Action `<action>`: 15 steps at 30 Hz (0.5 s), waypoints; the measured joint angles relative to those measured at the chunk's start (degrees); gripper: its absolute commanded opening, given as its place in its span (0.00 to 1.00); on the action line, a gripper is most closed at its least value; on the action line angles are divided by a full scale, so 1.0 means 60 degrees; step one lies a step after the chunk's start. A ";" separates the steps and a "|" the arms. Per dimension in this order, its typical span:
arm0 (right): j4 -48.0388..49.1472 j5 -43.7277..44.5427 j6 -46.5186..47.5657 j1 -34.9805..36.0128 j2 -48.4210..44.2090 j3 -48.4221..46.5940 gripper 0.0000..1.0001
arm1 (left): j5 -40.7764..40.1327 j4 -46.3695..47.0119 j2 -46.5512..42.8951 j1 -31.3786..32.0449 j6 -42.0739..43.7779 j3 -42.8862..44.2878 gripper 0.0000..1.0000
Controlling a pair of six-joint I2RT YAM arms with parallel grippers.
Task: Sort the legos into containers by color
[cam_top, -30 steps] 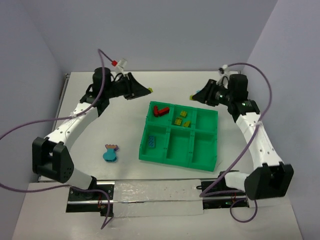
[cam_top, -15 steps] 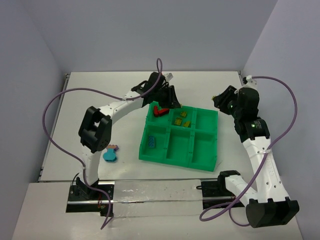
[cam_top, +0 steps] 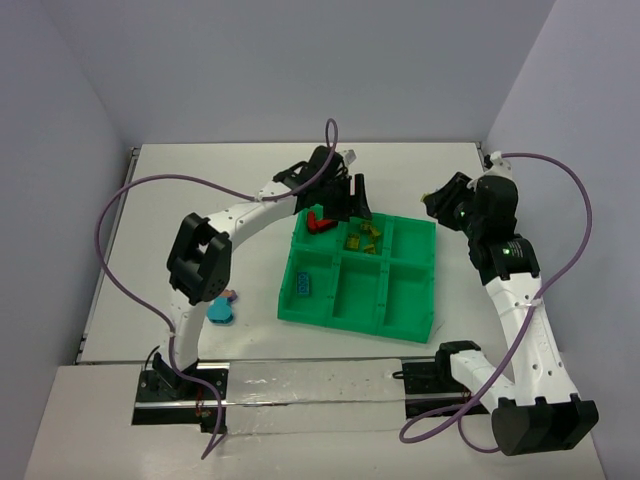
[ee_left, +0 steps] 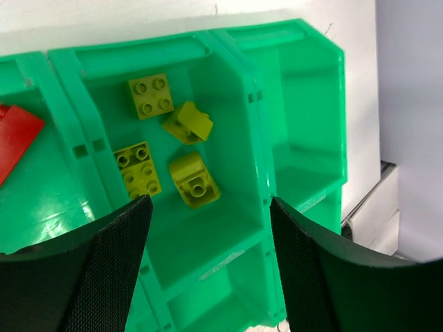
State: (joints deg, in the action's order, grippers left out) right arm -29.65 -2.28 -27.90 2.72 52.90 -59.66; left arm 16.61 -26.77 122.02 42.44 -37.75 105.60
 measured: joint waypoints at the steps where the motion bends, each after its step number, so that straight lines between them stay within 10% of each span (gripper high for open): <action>1: 0.0000 -0.0117 0.0002 0.0000 0.0009 -0.0002 0.00 | -0.0042 -0.0109 -0.0047 0.0000 0.0054 0.0000 0.73; 7: 0.0149 -0.1332 -0.0185 0.0008 0.0295 -0.0039 0.00 | 0.0509 0.0286 -0.1798 -0.0197 0.0217 -0.1424 0.62; 15: 0.3234 -0.4759 -0.1960 0.0541 0.0927 0.0477 0.00 | 0.3868 0.5220 -0.5976 -0.1995 -0.1778 -0.5810 0.56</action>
State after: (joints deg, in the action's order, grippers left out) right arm -10.25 -30.84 -39.66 5.97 58.46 -56.80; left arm 39.82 4.56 86.17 30.46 -48.42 70.74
